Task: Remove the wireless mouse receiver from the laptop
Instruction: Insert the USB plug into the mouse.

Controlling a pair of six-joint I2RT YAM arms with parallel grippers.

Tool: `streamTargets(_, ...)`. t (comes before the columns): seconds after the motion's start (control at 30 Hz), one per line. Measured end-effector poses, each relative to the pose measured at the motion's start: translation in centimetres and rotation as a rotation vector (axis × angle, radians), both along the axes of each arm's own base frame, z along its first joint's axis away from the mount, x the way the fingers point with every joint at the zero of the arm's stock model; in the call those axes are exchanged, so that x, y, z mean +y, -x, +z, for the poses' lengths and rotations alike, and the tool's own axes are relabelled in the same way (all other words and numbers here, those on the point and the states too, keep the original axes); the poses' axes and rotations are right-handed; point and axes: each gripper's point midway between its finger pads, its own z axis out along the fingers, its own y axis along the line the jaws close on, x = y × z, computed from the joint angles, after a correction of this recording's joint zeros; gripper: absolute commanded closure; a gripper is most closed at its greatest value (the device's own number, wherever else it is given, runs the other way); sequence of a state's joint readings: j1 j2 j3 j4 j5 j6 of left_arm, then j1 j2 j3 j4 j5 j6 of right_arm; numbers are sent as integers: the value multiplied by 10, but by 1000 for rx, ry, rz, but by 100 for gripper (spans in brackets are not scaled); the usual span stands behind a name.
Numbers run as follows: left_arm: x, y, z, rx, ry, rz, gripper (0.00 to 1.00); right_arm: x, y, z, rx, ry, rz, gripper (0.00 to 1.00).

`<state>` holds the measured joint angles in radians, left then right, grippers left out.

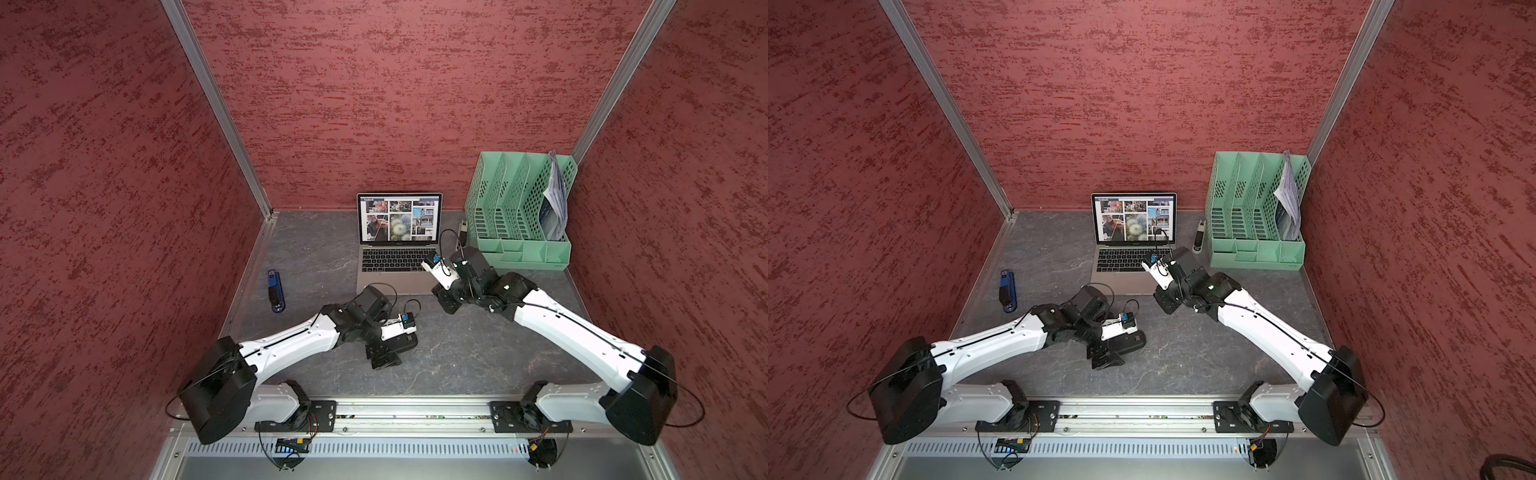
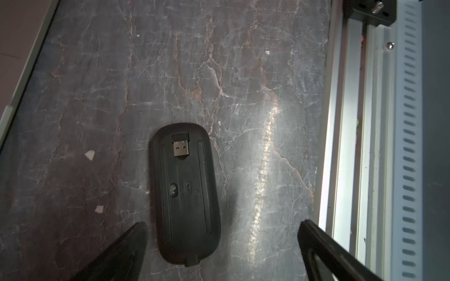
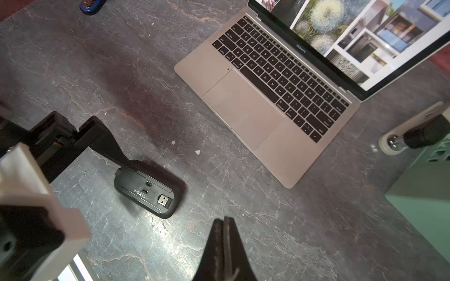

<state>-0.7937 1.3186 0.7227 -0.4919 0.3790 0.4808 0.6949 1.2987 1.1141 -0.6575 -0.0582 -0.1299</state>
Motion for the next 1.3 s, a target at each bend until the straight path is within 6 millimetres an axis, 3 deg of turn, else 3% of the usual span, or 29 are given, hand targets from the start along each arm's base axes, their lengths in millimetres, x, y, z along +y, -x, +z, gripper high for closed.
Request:
streamTargets(0.33, 5, -24, -29, -6, -182, 128, 0, -11, 0, -13, -6, 39, -33, 69)
streamTargets(0.47, -1, -24, -20, -36, -238, 121, 0, -13, 0, -15, -3, 42, -36, 57)
streamTargets(0.63, 18, -10, -7, -153, -193, 71, 0, -15, -2, -21, 7, 49, -43, 56)
streamTargets(0.83, 43, -10, -21, -176, -215, 40, 0, -13, -3, -30, 30, 60, -40, 56)
streamTargets(1.3, 22, -17, -19, -219, -79, 18, 0, -12, -3, -32, 41, 56, -35, 55)
